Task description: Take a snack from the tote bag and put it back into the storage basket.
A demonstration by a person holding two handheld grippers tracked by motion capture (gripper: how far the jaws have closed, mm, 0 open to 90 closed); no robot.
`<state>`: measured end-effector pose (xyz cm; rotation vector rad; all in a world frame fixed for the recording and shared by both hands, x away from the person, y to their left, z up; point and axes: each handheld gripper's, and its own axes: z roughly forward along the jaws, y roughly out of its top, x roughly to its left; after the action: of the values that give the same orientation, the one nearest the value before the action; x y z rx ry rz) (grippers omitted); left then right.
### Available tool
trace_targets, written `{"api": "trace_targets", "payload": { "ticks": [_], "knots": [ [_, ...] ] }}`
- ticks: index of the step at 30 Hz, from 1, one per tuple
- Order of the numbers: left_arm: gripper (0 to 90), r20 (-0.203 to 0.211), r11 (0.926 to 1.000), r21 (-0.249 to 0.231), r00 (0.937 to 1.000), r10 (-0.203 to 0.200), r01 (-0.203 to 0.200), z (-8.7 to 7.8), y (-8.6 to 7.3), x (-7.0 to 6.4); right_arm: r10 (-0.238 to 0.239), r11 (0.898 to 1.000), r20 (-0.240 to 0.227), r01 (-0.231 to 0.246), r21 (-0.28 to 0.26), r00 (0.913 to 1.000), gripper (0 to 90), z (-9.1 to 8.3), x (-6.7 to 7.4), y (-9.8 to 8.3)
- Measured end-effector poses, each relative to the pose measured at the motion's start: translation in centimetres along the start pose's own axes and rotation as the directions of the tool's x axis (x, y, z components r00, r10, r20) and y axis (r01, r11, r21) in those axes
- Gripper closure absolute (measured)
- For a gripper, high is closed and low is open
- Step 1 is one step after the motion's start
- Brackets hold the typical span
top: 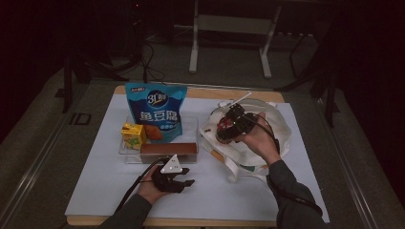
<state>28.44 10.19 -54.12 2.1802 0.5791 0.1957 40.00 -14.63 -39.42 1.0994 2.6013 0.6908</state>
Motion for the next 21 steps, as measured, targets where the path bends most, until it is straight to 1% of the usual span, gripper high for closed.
{"api": "trace_targets", "payload": {
  "ticks": [21],
  "knots": [
    [50.4, 0.002, 1.0, 0.001, 1.0, -0.002, 0.002, 0.0, 0.0, 0.0, -0.039, 0.999, -0.032, 0.039, -0.015, 0.9987, 25.7, 0.4, 2.5, 2.0]
  ]
}}
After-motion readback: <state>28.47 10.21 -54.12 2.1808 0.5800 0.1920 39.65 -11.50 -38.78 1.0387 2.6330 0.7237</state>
